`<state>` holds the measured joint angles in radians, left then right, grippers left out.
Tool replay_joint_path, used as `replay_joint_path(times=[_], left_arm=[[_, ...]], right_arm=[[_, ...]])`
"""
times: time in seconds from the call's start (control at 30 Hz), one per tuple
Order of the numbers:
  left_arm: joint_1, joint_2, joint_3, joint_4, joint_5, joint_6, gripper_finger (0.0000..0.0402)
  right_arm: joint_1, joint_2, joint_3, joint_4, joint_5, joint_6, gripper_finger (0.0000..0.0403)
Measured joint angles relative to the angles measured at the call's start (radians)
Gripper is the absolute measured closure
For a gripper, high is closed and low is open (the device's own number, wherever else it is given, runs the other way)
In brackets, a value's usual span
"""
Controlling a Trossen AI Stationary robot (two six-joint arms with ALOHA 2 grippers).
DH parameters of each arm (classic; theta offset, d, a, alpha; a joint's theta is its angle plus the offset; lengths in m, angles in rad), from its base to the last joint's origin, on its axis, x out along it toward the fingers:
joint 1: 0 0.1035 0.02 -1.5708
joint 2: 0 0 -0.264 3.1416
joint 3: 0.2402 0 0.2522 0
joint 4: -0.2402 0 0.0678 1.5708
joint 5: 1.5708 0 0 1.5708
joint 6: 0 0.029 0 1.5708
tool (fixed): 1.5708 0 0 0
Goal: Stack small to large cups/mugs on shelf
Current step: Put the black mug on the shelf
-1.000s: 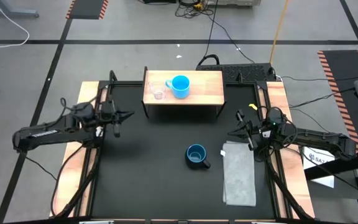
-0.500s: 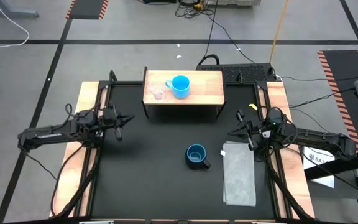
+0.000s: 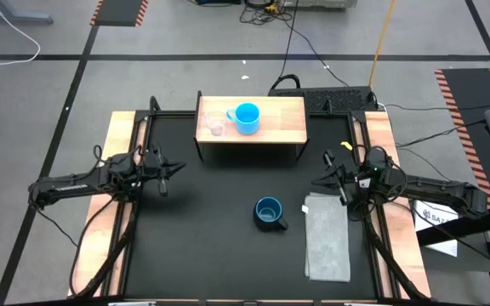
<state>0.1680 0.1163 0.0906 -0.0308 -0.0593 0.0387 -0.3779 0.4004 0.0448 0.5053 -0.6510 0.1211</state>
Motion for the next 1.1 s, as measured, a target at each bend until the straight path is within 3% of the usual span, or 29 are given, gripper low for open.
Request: replay_joint_path(times=[0.23, 0.57, 0.77, 0.9, 1.1], left_arm=[[0.000, 0.000, 0.000, -0.004, 0.025, 0.010, 0.0399], [0.000, 0.001, 0.000, -0.004, 0.025, 0.011, 0.0377], [0.000, 0.001, 0.000, -0.006, 0.025, 0.015, 0.0376], [0.000, 0.001, 0.000, -0.018, 0.025, 0.014, 0.0376], [0.000, 0.001, 0.000, -0.046, 0.026, 0.016, 0.0376]], right_arm=[[0.000, 0.000, 0.000, 0.000, 0.000, 0.030, 0.0403], [0.000, 0.000, 0.000, 0.008, 0.000, -0.014, 0.0403], [0.000, -0.001, 0.021, 0.118, 0.001, -0.040, 0.0402], [0.000, 0.003, 0.108, 0.047, 0.061, -0.041, 0.0386], [0.000, 0.094, 0.299, -0.278, 0.177, -0.124, 0.0326]])
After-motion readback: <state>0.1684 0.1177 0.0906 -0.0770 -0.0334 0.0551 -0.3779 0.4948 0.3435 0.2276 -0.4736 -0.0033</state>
